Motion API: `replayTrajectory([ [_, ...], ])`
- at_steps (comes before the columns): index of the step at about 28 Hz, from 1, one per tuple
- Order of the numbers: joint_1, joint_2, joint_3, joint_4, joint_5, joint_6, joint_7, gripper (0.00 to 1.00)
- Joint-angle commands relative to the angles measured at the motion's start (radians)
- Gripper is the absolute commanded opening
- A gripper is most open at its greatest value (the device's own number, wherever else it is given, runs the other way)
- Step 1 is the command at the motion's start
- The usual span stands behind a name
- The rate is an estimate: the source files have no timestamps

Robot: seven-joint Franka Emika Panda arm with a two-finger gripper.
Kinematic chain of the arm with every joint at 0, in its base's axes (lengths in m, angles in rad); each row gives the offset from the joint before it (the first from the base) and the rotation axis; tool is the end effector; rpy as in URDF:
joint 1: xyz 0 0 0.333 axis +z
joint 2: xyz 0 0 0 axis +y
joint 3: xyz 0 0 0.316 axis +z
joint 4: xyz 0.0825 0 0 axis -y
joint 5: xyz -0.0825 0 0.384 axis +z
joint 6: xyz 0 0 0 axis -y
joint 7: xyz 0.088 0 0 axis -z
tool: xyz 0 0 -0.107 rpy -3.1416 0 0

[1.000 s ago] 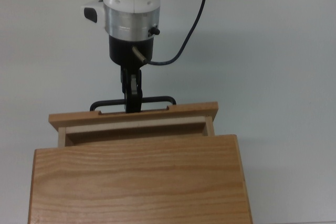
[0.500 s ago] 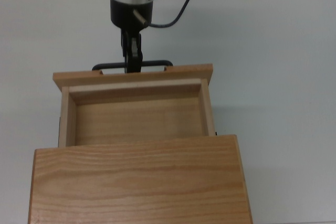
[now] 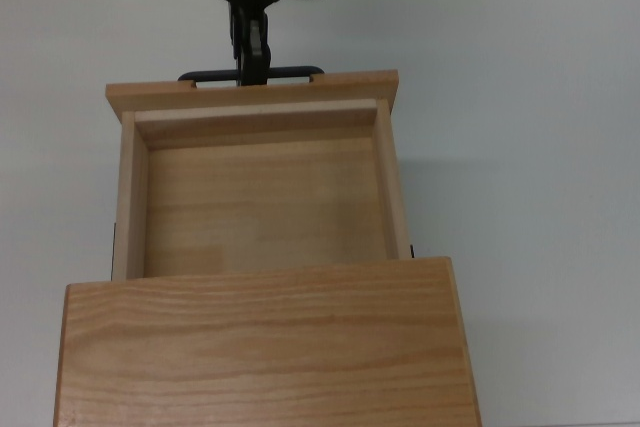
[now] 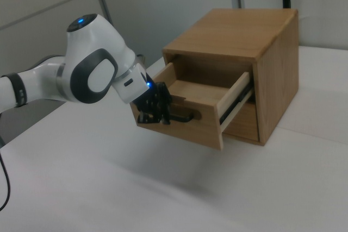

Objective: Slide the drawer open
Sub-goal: 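Pull the handle outward, sliding the upper drawer out of the cabinet, then open the gripper and lift it up away from the handle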

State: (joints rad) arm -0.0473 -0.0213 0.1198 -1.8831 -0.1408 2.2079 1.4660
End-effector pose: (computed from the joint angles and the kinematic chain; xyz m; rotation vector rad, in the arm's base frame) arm 0.5852 0.0383 0.5490 -2.3239 1.8205 -0.5043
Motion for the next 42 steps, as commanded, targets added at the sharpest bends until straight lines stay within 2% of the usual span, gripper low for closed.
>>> replayTrajectory([
  [1,0.014,-0.118,-0.002,-0.094,0.029,-0.039,-0.072,0.0],
  [4,0.012,-0.12,-0.002,-0.093,0.033,-0.043,-0.072,0.01],
  [6,0.012,-0.117,-0.005,-0.083,0.058,-0.043,-0.073,0.19],
  [10,0.011,-0.108,-0.011,-0.067,0.064,-0.043,-0.105,0.44],
  [11,0.007,-0.104,-0.011,-0.065,0.066,-0.043,-0.116,0.62],
  [12,0.007,-0.104,-0.011,-0.063,0.066,-0.043,-0.119,0.7],
  [15,0.006,-0.106,-0.012,-0.06,0.066,-0.045,-0.136,0.86],
  [16,0.004,-0.108,-0.012,-0.062,0.066,-0.05,-0.16,0.95],
  [17,0.004,-0.106,-0.012,-0.062,0.066,-0.059,-0.173,1.0],
  [21,0.006,-0.109,-0.014,-0.062,0.066,-0.106,-0.258,1.0],
  [25,0.007,-0.115,-0.035,-0.06,0.066,-0.155,-0.312,1.0],
  [32,0.009,-0.121,-0.058,-0.036,0.072,-0.237,-0.609,1.0],
  [36,0.011,-0.12,-0.074,-0.002,0.073,-0.241,-0.739,1.0],
  [42,0.02,-0.118,-0.075,0.041,0.073,-0.296,-0.901,1.0],
])
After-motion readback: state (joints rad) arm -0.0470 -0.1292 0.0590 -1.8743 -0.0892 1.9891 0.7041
